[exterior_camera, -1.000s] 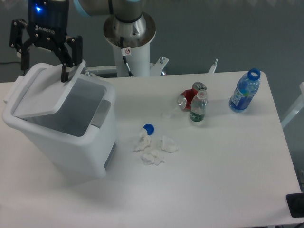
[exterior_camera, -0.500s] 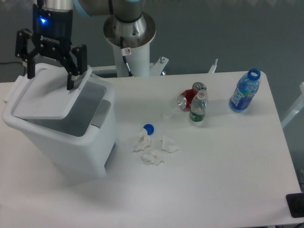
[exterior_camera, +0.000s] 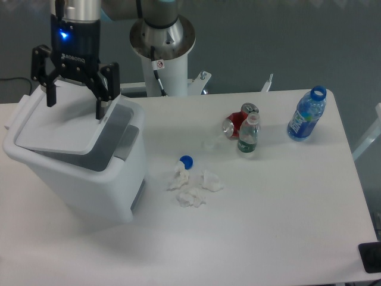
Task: Close the trash can
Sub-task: 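Push the lid down with the gripper until it shuts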
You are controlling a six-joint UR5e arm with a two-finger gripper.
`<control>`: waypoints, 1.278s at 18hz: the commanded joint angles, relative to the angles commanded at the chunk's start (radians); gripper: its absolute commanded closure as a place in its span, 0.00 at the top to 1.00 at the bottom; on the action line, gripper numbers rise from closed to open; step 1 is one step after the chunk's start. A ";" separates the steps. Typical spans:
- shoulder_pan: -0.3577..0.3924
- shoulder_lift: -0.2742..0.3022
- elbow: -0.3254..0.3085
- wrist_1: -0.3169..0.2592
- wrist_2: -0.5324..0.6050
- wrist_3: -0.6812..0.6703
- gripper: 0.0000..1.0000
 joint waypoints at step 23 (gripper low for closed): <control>0.002 -0.058 -0.025 0.002 0.002 0.064 1.00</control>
